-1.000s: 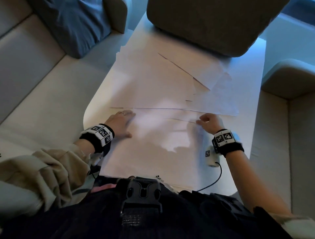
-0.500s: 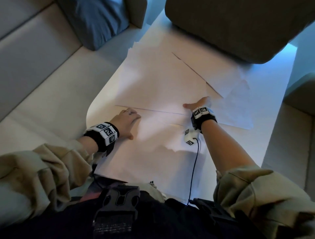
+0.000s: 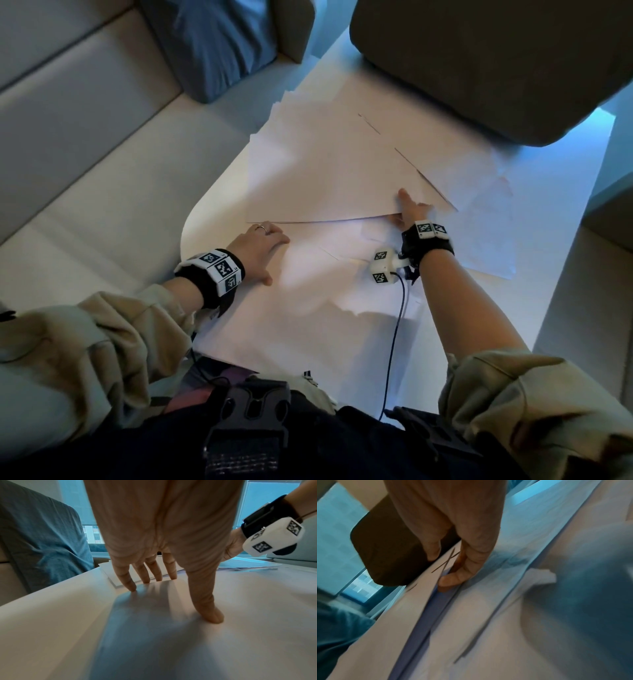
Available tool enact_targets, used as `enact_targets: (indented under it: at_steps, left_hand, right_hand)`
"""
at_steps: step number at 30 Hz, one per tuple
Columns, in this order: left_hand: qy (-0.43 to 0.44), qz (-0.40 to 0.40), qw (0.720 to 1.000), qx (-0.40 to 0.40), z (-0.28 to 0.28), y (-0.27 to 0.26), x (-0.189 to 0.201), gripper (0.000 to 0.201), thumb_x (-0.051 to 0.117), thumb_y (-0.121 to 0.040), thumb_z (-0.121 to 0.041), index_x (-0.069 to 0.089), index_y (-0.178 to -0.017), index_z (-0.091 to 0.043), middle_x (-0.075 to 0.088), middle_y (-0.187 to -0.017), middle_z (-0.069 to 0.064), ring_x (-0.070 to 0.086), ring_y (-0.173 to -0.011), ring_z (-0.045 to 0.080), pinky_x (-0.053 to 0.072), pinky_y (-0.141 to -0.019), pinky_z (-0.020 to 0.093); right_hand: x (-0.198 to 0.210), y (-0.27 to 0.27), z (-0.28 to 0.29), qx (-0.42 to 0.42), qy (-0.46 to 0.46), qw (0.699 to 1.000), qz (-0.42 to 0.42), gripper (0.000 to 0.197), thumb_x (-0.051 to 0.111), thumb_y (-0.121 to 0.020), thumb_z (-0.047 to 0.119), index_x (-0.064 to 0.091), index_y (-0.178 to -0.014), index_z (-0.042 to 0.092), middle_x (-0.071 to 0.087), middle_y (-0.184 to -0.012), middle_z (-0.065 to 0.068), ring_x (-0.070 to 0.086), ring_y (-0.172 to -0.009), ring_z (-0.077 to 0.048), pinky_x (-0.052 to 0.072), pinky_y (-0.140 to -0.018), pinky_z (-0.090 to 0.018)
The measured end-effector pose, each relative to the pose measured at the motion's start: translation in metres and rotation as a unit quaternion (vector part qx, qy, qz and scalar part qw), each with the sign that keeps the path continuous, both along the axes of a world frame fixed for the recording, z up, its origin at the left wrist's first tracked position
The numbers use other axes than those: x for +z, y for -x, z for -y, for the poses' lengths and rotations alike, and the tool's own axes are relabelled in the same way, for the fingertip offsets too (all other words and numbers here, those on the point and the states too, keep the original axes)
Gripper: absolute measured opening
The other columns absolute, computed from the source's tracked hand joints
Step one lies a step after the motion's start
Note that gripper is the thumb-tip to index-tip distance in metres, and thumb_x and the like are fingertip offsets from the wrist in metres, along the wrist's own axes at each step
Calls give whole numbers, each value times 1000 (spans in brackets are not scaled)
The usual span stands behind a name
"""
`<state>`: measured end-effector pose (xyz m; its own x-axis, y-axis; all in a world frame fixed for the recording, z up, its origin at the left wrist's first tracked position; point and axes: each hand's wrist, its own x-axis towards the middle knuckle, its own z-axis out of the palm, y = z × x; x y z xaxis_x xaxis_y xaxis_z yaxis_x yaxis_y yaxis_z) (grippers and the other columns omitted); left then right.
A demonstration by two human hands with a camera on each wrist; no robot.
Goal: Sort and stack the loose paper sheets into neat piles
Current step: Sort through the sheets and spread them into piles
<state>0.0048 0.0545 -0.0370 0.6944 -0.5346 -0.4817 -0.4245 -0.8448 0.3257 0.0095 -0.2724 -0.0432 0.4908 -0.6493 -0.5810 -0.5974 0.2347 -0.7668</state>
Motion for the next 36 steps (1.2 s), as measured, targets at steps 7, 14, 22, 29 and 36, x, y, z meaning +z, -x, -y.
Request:
enact_targets:
  at_steps: [7,14,22,29,36]
  left_hand:
    - [-1,-2,1000,-2,-1,-1,-2,95,85,-56,-31,38,-138,-28,29,-142,-4,25,-134,20,34,-107,40]
    - [-2,6,1000,-21,-1,-4,-5,94,85,-58,-34,38,-139,-25,28,-142,-3,26,-134,19,35,-107,37]
    - [90,10,993,77,3,-18,13,69,64,-80,-56,50,-132,-13,51,-135,5,44,-126,23,33,-104,32]
    - [189,-10,932,309,-11,-51,20,31,48,-89,-25,65,-109,-8,65,-116,17,62,-107,33,45,-95,36]
    - [310,-122,822,463,-22,-67,17,62,43,-83,-67,60,-105,-12,61,-114,13,59,-105,30,50,-92,49]
  right_hand:
    - [9,-9,8,34,20,999,-35,80,78,-70,40,40,-133,10,59,-89,2,63,-71,-17,56,-76,-35]
    - [36,-12,-9,-6,-99,993,70,15,53,-83,0,47,-75,12,50,-68,-5,51,-55,-17,43,-38,-16]
    - [80,32,-28,-56,-188,968,158,21,39,-89,-3,44,-71,7,39,-46,-5,44,-35,-12,53,-45,-25]
    - [91,87,-37,36,-76,988,129,30,41,-90,6,50,-118,11,53,-90,-10,60,-78,-24,55,-51,-30]
    - [84,136,-46,9,-97,985,142,23,44,-95,13,55,-115,7,55,-95,-12,54,-84,-26,49,-81,-47]
